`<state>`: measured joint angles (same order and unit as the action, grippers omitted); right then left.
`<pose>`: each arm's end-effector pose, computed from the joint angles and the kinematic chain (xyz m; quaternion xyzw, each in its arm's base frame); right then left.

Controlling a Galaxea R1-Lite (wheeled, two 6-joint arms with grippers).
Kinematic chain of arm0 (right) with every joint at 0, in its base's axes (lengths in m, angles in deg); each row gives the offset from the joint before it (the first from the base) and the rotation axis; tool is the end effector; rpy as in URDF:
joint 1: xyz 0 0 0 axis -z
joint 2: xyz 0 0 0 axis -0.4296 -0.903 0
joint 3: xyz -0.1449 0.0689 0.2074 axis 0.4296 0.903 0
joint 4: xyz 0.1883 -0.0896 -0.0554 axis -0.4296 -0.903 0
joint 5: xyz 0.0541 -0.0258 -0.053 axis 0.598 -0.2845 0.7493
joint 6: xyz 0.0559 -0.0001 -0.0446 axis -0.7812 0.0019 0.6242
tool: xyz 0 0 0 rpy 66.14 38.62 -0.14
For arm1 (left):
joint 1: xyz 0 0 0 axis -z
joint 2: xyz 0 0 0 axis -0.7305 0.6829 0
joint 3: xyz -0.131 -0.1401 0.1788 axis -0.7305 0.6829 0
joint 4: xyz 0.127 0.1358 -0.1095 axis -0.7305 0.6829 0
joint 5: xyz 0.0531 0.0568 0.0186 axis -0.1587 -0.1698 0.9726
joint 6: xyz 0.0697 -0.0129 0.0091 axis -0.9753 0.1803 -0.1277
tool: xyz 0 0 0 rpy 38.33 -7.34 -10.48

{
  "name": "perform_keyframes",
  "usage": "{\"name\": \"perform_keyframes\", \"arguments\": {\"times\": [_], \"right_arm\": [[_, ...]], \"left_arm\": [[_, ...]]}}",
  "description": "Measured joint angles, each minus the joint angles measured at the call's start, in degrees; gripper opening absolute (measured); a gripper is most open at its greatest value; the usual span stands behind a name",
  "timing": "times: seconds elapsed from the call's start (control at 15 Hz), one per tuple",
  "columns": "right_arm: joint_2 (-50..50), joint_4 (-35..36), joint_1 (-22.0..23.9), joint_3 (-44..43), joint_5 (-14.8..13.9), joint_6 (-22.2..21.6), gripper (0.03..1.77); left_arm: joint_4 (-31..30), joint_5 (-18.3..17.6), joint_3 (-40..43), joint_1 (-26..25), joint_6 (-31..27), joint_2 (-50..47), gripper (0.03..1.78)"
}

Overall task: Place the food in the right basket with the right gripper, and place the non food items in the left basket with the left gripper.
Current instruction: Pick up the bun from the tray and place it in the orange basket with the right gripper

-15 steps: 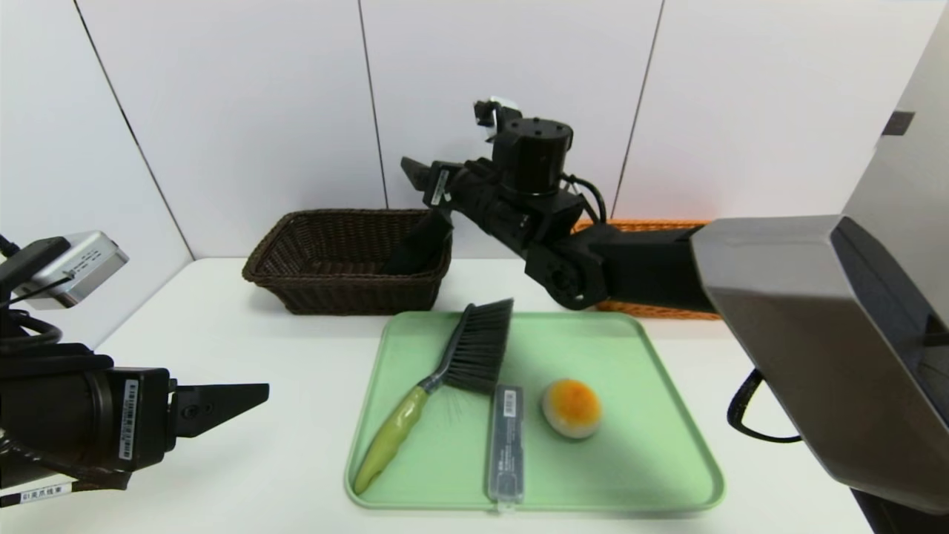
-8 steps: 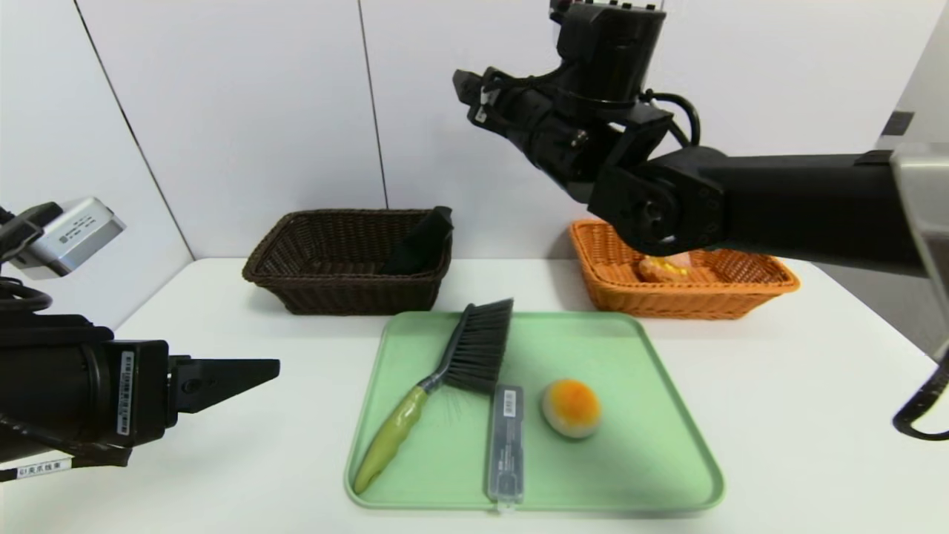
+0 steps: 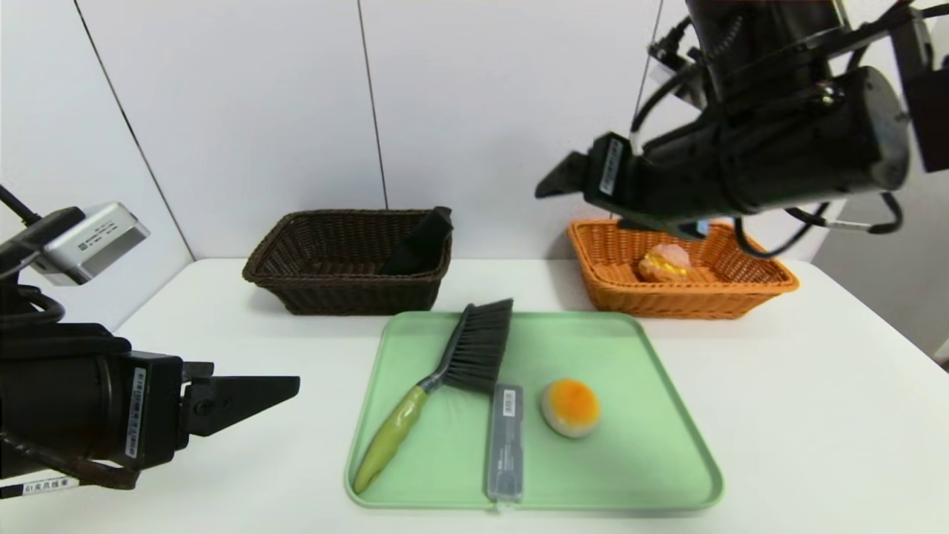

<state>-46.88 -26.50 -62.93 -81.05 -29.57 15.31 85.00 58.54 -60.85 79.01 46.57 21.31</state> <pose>0.3015 0.2154 0.2465 0.1628 0.3212 0.1381 0.9226 0.1942 -0.1190 0.1899 -0.0781 0.3024 -0.2022 0.9282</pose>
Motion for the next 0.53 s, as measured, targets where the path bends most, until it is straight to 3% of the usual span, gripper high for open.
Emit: {"name": "perform_keyframes", "arguments": {"times": [0.13, 0.4, 0.53], "right_arm": [[3.7, -8.4, 0.8, 7.1, 1.4, -0.1, 1.69], [11.5, -10.0, 2.2, 18.7, 7.8, -0.5, 1.69], [13.2, -10.3, 2.5, 21.4, 9.0, -1.4, 1.69]], "left_arm": [[1.5, 0.0, 0.0, 1.0, -0.2, 0.4, 1.69], [3.7, -0.4, -0.9, 1.7, -4.3, 1.8, 1.69], [3.6, -1.2, -1.4, 2.2, -4.1, 2.7, 1.69]]}}
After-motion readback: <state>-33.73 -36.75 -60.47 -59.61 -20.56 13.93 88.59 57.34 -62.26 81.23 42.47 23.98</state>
